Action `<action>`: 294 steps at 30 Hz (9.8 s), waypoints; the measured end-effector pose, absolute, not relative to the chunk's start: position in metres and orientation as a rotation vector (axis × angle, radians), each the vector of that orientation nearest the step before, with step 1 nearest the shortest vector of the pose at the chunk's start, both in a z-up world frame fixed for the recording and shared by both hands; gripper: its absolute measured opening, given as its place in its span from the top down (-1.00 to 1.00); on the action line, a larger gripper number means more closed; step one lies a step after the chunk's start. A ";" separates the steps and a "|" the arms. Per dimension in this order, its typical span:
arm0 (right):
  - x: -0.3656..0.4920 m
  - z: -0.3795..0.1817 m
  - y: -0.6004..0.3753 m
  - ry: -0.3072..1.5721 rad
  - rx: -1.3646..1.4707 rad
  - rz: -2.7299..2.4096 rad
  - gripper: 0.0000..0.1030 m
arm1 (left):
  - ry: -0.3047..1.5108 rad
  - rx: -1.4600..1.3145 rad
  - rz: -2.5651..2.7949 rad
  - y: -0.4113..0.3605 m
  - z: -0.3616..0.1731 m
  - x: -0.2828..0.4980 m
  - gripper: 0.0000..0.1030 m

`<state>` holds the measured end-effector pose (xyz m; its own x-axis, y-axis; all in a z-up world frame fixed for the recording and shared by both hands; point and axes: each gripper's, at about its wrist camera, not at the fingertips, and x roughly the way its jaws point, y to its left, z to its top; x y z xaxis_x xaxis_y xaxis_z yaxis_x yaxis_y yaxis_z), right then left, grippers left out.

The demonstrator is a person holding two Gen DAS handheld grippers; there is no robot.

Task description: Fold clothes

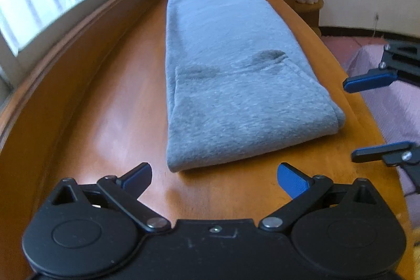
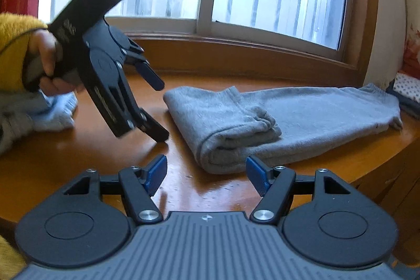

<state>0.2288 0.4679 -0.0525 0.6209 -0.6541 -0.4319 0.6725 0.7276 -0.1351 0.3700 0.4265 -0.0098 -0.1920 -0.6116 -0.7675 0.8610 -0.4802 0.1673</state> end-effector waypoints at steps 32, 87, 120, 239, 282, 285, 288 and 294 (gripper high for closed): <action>0.144 -0.017 0.347 0.068 1.075 -0.543 0.66 | 0.505 0.532 -1.980 0.405 0.069 0.369 -0.25; 0.100 -0.011 0.236 0.365 0.492 -0.897 -0.39 | 0.544 0.701 -1.643 0.276 0.036 0.284 -0.85; 0.151 -0.038 0.309 0.592 0.286 -0.649 -0.44 | 0.523 0.861 -1.715 0.311 -0.010 0.336 -0.85; -0.065 0.011 0.158 0.252 0.676 -0.638 -0.33 | 0.684 0.780 -1.663 0.124 0.012 0.185 -1.00; 0.018 -0.012 0.274 0.640 0.260 -0.666 -0.61 | 0.628 0.675 -1.521 0.236 0.036 0.269 -0.99; 0.022 -0.017 0.271 0.638 0.281 -0.647 -0.61 | 0.598 0.788 -1.522 0.243 0.022 0.273 -0.99; 0.028 -0.020 0.269 0.630 0.282 -0.647 -0.61 | 0.601 0.840 -1.569 0.241 0.010 0.271 -0.99; 0.036 -0.021 0.270 0.583 0.242 -0.663 -0.57 | 0.552 0.886 -1.699 0.223 0.000 0.255 -0.97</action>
